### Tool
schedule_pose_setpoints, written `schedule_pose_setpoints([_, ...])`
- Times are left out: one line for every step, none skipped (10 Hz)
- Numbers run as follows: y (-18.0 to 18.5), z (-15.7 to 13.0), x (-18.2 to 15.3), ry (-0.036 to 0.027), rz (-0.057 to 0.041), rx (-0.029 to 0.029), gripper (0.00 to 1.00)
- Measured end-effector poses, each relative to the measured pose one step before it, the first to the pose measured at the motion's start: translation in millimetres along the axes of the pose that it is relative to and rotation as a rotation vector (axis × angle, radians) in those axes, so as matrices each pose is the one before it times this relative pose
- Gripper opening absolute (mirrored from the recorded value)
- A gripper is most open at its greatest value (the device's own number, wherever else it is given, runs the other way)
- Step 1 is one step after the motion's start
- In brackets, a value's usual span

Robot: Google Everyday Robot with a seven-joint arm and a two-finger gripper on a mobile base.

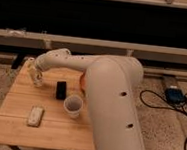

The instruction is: Stand the bottle upright

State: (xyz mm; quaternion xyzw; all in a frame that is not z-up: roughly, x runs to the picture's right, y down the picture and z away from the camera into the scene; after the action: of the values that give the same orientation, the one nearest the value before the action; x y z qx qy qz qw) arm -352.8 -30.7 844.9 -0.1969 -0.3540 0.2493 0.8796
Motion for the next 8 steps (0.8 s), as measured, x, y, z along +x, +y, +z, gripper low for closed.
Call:
schedule_pose_setpoints([2.31,2.98,1.60,0.01115,0.00149,0.00076,0.07])
schedule_pose_setpoints([3.90,4.34,-0.11,0.00922,0.00153,-0.00076,0.18])
schedule_pose_setpoints([-0.18,1.28,1.60,0.00802,0.00168,0.00492,0.29])
schedule_pose_setpoints([0.15,0.70,1.45,0.00387,0.00240,0.00287,0.37])
schedule_pose_setpoints([-0.41,0.25,0.92,0.00314,0.00125,0.00397,0.46])
schedule_pose_setpoints([1.50,1.28,-0.14,0.00198,0.00080,0.00232,0.59])
schedule_pose_setpoints([0.89,0.39,-0.23,0.00085,0.00072,0.00216,0.69])
schedule_pose_setpoints([-0.57,-0.43,0.39,0.00083,0.00158,0.00319,0.76])
